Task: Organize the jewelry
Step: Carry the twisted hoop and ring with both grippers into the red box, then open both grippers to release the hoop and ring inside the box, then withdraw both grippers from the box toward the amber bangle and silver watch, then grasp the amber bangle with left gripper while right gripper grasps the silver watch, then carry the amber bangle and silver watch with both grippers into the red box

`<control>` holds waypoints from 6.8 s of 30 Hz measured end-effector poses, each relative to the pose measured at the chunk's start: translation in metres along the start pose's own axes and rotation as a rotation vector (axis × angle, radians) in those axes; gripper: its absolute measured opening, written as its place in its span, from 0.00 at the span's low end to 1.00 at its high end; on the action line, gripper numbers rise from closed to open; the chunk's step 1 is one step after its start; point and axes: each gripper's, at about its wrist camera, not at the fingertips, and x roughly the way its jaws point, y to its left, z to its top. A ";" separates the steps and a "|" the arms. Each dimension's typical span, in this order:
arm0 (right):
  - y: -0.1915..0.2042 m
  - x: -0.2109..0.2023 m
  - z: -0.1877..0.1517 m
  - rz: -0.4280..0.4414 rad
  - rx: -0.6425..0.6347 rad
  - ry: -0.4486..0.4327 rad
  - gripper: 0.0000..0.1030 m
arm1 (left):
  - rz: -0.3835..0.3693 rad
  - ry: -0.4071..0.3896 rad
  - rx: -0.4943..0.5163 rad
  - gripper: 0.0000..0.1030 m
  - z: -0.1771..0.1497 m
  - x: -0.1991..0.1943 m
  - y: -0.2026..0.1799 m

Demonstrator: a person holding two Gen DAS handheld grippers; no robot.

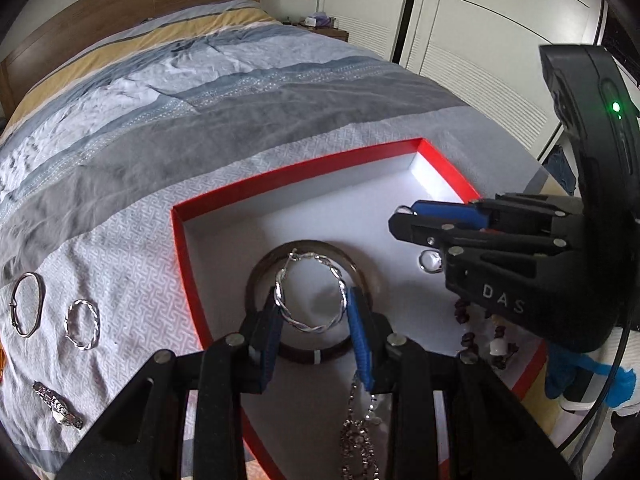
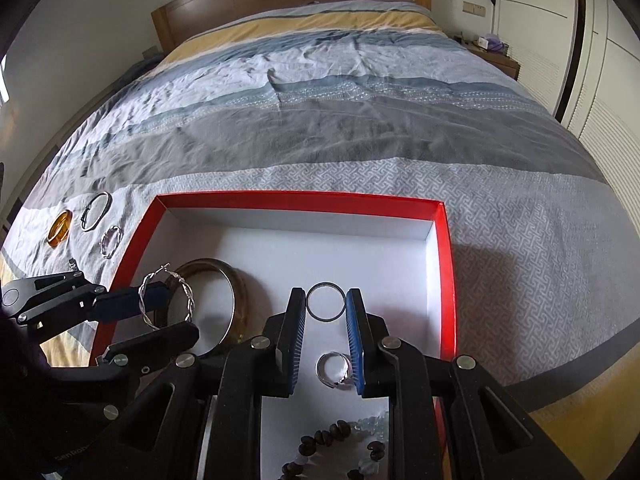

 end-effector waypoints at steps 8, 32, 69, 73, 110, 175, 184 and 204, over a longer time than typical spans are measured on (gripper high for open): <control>0.003 0.011 -0.002 -0.020 -0.028 0.038 0.20 | -0.011 0.020 0.028 0.29 0.000 0.012 -0.006; 0.000 -0.033 0.001 -0.053 -0.002 -0.001 0.30 | 0.060 0.071 0.096 0.37 -0.001 0.014 -0.011; 0.163 -0.281 -0.102 0.064 -0.082 -0.236 0.40 | 0.324 -0.233 -0.095 0.39 -0.137 -0.314 0.019; 0.186 -0.291 -0.117 0.080 -0.107 -0.236 0.41 | 0.350 -0.261 -0.102 0.41 -0.160 -0.336 0.018; 0.264 -0.164 -0.078 0.220 -0.211 -0.100 0.41 | 0.442 -0.208 -0.428 0.41 -0.215 -0.302 0.195; 0.302 0.066 -0.020 0.289 -0.312 0.002 0.24 | 0.531 -0.137 -0.506 0.40 -0.131 -0.089 0.352; 0.301 0.063 -0.020 0.301 -0.293 -0.001 0.23 | 0.537 -0.139 -0.500 0.39 -0.131 -0.089 0.351; 0.294 0.040 -0.031 0.372 -0.202 0.012 0.23 | 0.413 -0.167 -0.552 0.10 -0.138 -0.115 0.341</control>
